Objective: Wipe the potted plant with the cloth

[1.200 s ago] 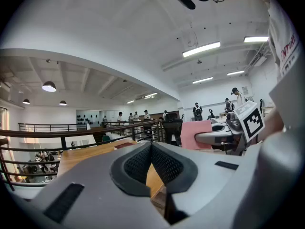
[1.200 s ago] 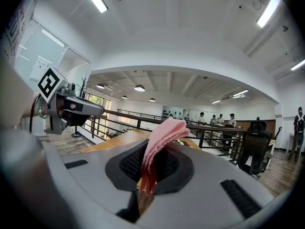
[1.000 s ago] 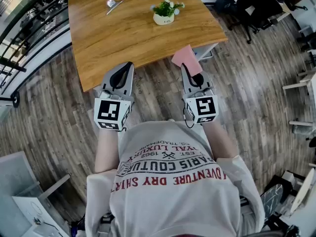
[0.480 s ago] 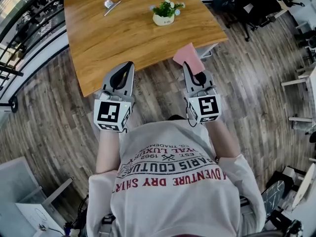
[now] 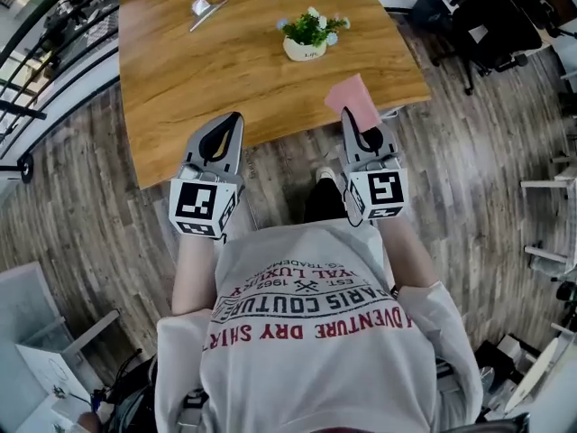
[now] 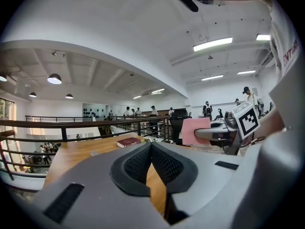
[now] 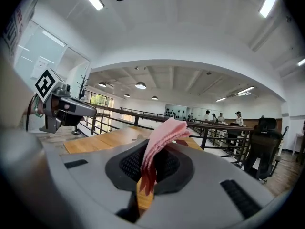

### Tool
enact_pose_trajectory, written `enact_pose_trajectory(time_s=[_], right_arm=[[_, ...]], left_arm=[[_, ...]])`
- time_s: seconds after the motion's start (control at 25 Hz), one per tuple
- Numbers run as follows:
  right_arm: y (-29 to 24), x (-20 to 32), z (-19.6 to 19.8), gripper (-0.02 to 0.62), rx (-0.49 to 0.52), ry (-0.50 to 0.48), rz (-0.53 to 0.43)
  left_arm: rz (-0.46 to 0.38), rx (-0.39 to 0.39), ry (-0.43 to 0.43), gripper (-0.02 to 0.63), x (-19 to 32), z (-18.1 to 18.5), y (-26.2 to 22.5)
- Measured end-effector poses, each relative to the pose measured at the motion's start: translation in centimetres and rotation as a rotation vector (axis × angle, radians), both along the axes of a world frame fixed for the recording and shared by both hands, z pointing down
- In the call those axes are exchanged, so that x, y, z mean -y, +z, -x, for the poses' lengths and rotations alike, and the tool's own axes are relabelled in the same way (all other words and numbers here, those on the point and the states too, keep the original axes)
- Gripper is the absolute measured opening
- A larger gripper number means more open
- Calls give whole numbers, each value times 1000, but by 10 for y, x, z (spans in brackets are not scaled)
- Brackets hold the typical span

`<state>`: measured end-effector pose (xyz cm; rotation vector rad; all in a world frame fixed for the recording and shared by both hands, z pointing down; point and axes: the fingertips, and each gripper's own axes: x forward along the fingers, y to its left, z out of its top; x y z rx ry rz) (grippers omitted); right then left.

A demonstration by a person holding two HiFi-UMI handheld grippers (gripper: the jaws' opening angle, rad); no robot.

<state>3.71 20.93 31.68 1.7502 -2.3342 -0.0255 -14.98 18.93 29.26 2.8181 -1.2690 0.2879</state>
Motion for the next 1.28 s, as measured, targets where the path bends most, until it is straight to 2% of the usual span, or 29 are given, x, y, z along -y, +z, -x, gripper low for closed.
enact_pose_trajectory(time_s=[0.12, 0.32, 0.52, 0.76, 1.0, 1.28], right_arm=[[6, 35, -27, 35, 8, -45, 20], [15, 91, -76, 35, -18, -135, 33], [20, 138, -114, 35, -40, -209, 49], [46, 191, -138, 35, -69, -267, 104], [86, 230, -147, 35, -132, -264, 186], [160, 261, -151, 35, -194, -260, 339]], left_arm=[[22, -4, -46, 15, 26, -31, 7], [-1, 88, -58, 15, 65, -100, 16], [17, 105, -154, 15, 109, -141, 26], [90, 127, -236, 15, 152, -159, 59], [194, 158, -224, 15, 185, -158, 110], [286, 135, -197, 15, 225, -158, 160]])
